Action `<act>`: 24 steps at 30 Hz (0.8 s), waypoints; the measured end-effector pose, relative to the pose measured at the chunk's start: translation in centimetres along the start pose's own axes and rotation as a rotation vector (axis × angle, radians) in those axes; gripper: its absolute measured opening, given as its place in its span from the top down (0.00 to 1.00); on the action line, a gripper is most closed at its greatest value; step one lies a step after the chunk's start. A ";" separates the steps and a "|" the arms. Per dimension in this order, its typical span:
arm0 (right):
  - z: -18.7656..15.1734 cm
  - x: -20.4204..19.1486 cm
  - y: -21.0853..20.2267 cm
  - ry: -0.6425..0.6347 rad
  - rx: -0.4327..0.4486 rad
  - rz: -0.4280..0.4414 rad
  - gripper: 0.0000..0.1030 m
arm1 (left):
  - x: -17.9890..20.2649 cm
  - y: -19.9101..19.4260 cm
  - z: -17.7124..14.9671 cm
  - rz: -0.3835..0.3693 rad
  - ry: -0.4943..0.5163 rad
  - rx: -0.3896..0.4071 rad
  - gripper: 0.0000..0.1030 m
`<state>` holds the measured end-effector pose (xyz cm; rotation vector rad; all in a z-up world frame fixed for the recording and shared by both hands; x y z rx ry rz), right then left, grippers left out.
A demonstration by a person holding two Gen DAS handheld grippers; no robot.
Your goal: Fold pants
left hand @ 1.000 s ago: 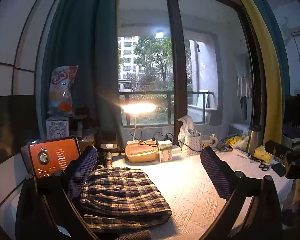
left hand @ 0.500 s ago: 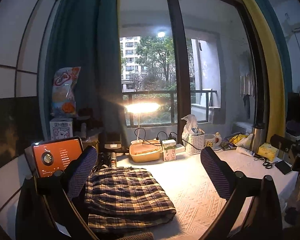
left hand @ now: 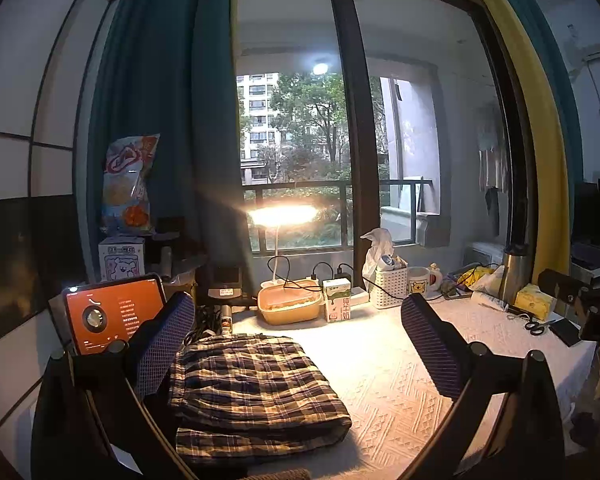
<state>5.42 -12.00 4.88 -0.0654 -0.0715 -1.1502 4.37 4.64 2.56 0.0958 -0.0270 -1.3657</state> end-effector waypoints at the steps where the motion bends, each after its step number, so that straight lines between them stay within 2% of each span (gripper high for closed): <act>1: 0.0 0.0 0.0 0.001 0.000 0.000 0.00 | 0.0 0.0 0.0 0.000 0.000 0.000 0.01; 24: -0.5 0.1 0.2 0.001 -0.015 0.002 0.00 | 0.1 0.0 -0.2 -0.015 0.009 -0.008 0.01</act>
Point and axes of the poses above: each gripper's, at about its wrist camera, not at the fingertips, and y roughly the way its jaws point, x to its right, z to its top, the point moved 7 cm from there along y, roughly the way its jaws point, and after that the axes turned 12 degrees about x, right-handed, at the moved point
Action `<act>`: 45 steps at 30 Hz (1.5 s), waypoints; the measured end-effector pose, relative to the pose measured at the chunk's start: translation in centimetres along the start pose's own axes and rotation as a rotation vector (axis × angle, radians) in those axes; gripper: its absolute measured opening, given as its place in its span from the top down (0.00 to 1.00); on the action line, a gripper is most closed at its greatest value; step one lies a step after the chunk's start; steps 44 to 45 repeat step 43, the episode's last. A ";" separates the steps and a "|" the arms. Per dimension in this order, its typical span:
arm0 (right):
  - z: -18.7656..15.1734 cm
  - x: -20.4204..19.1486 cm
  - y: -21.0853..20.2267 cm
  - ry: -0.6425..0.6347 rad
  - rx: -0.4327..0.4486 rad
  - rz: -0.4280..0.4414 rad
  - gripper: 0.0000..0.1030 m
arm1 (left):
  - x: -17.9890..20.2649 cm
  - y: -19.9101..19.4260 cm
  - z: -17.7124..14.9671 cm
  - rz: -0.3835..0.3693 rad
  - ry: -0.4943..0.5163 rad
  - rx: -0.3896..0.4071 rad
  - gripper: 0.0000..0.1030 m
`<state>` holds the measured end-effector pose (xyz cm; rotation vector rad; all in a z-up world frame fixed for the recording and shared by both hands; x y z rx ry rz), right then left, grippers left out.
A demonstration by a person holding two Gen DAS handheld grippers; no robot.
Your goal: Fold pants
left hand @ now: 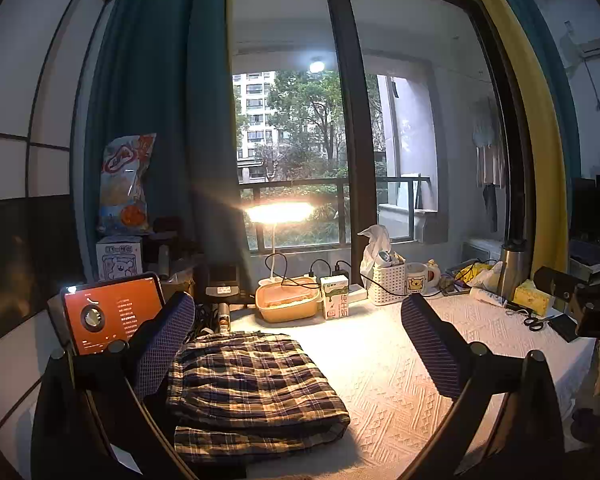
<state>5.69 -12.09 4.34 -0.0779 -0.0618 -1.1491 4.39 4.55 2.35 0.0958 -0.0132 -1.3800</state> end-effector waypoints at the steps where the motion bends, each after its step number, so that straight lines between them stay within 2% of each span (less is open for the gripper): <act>1: -0.1 0.0 0.0 0.000 0.000 0.000 0.00 | 0.0 0.0 0.0 0.001 0.000 -0.001 0.01; 45: -0.4 -0.6 0.2 -0.005 -0.013 0.003 0.00 | 0.4 0.1 -0.6 -0.009 -0.015 -0.023 0.01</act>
Point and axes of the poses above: each gripper's, at about its wrist camera, not at the fingertips, and y roughly the way its jaws point, x to its right, z to its top, the point moved 7 cm from there along y, roughly the way its jaws point, and after that the axes turned 12 degrees about x, right-handed, at the moved point
